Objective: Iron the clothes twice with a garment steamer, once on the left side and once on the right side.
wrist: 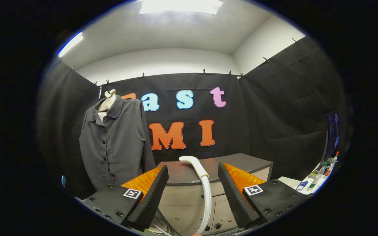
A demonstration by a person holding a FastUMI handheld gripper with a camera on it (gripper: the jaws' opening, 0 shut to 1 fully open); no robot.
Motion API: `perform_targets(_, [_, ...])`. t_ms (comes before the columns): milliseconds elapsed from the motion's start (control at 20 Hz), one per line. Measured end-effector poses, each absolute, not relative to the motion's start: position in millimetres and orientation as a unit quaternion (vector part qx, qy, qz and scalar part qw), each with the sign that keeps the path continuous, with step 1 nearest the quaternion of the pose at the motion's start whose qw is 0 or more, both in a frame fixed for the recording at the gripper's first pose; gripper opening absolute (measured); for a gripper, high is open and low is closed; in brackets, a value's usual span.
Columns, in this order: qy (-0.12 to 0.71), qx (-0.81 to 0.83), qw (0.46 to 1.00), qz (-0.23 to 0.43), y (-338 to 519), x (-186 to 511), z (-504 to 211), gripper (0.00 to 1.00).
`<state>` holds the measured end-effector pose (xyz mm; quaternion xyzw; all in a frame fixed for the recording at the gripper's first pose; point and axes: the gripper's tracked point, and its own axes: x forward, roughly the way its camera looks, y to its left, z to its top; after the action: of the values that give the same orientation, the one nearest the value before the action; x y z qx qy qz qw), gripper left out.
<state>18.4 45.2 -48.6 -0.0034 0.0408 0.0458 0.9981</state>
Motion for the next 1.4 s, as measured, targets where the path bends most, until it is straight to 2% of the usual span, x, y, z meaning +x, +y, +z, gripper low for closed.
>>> perform_targets(1400, [0.043,0.002,0.998,0.041,41.4,13.2,-52.8,0.98])
